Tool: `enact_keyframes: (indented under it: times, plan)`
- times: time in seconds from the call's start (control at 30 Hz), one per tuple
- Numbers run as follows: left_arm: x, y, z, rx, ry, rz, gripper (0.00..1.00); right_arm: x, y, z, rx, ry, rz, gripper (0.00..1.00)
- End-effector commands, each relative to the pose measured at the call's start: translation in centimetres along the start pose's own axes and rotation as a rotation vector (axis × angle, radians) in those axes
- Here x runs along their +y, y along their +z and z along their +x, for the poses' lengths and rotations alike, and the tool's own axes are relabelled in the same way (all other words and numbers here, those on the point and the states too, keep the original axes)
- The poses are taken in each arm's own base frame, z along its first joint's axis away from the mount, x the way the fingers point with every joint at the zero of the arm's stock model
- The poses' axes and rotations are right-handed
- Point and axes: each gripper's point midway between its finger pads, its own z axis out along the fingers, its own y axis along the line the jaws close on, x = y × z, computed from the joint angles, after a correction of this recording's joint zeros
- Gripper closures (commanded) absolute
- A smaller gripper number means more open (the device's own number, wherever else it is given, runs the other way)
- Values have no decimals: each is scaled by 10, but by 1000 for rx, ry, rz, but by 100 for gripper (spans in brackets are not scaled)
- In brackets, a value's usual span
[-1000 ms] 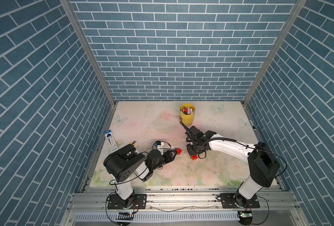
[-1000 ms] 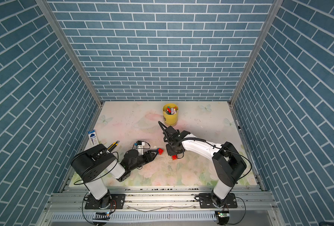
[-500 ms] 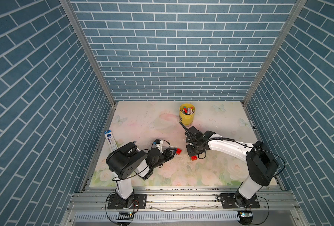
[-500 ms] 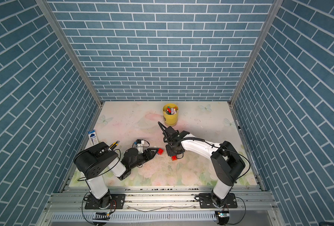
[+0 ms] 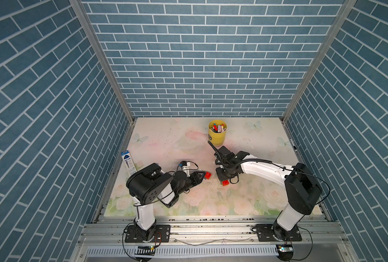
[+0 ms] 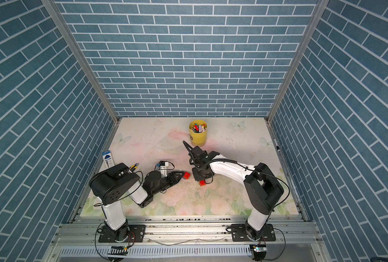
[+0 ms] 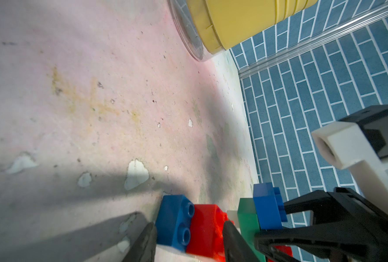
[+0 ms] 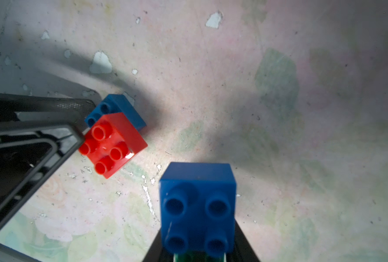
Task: Assemble the letter y with lego
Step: Pick up the lego brick from the center of the board, then adjust the lego brick at the center of the board.
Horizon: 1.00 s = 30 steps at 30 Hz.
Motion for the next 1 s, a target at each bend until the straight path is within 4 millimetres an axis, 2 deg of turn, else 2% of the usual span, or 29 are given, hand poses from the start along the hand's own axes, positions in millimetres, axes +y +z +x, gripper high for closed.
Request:
enact_keyframes:
  times: [0.0, 0.13, 0.27, 0.47, 0.73, 0.87, 0.97]
  plan:
    - [52, -12, 31, 102, -33, -183, 52, 15, -21, -14, -50, -149, -68, 83]
    - [54, -14, 32, 107, -33, -190, 52, 18, -30, -19, -35, -315, -62, 82]
    - [52, -15, 30, 100, -33, -185, 52, 17, -35, -23, -21, -391, -51, 82]
    - [41, -16, 24, 90, -16, -169, 48, 14, -38, -25, -34, -356, -56, 82]
    - [1, -17, 23, 159, 113, -144, 47, 0, -36, -15, -59, -268, -54, 82]
    - [-9, -21, 26, 194, 185, -181, 44, -5, -32, -8, -60, -243, -54, 82]
    - [-8, -22, 25, 192, 190, -194, 42, -6, -31, -7, -69, -228, -55, 82]
